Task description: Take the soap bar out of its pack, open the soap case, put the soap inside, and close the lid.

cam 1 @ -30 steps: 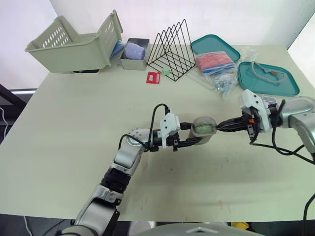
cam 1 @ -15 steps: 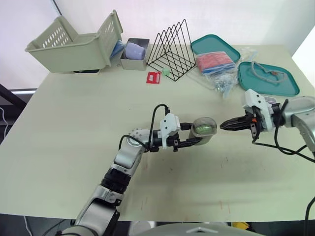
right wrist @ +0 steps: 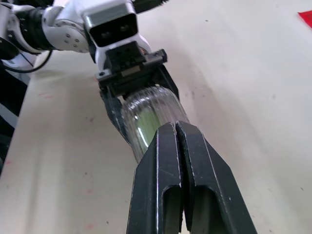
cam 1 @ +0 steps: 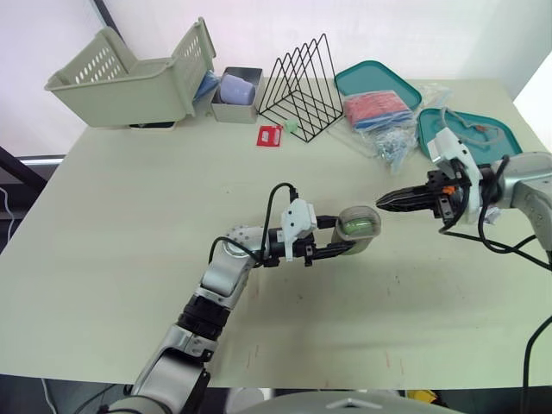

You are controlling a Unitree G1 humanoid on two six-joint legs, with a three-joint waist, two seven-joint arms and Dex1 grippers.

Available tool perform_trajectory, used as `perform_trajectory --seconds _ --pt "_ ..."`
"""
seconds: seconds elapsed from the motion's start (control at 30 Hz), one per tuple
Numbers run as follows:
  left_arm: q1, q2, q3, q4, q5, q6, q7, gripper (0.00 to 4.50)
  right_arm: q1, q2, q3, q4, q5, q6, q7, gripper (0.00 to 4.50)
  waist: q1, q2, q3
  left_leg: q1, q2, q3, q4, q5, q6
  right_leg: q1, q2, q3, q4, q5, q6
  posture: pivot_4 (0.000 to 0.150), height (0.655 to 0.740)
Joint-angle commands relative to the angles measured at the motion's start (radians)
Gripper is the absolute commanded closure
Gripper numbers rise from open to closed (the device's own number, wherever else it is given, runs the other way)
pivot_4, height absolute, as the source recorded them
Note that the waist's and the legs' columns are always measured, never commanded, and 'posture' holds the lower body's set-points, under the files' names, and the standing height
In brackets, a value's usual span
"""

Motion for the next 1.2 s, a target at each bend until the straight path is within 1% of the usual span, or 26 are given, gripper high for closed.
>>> perform_trajectory --seconds 0.03,0.4,0.77,0.93,1.2 --pt "0.001 -0.003 -0.011 -0.043 -0.006 -0.003 -0.003 2.48 -0.002 0.003 -0.022 -0.034 0.011 -0.004 -0.014 4.46 0.0 0.0 0.0 0.0 0.0 0.0 0.0 0.0 0.0 0.0 0.0 0.0 0.0 0.0 0.0 0.15 0.74" --pt "0.001 -0.001 -0.011 -0.045 -0.005 -0.001 0.0 2.48 0.049 0.012 0.043 -0.072 -0.057 -0.07 -0.014 4.46 -0.001 0.0 0.0 0.0 0.0 0.0 0.0 0.0 0.0 0.0 0.0 0.0 0.0 0.0 0.0 0.15 0.74" --pt "-0.005 -0.001 -0.01 -0.041 -0.005 -0.003 0.005 2.48 0.062 0.038 0.074 -0.107 -0.083 -0.071 -0.043 4.46 -0.001 0.0 0.0 0.0 0.0 0.0 0.0 0.0 0.0 0.0 0.0 0.0 0.0 0.0 0.0 0.15 0.74" --pt "-0.007 -0.005 -0.013 -0.041 -0.005 -0.005 0.007 2.48 0.064 0.04 0.11 -0.1 -0.121 -0.065 -0.067 4.46 -0.001 0.0 0.0 0.001 0.0 0.0 0.0 0.0 0.0 0.001 0.0 0.0 0.0 0.0 0.0 0.15 0.74" --pt "-0.001 -0.004 -0.011 -0.051 -0.004 -0.009 0.014 2.48 0.069 0.044 0.137 -0.092 -0.141 -0.054 -0.069 4.46 -0.001 0.0 -0.001 0.001 0.0 0.0 0.0 0.0 0.0 0.001 0.0 0.0 0.0 0.0 0.0 0.15 0.74"
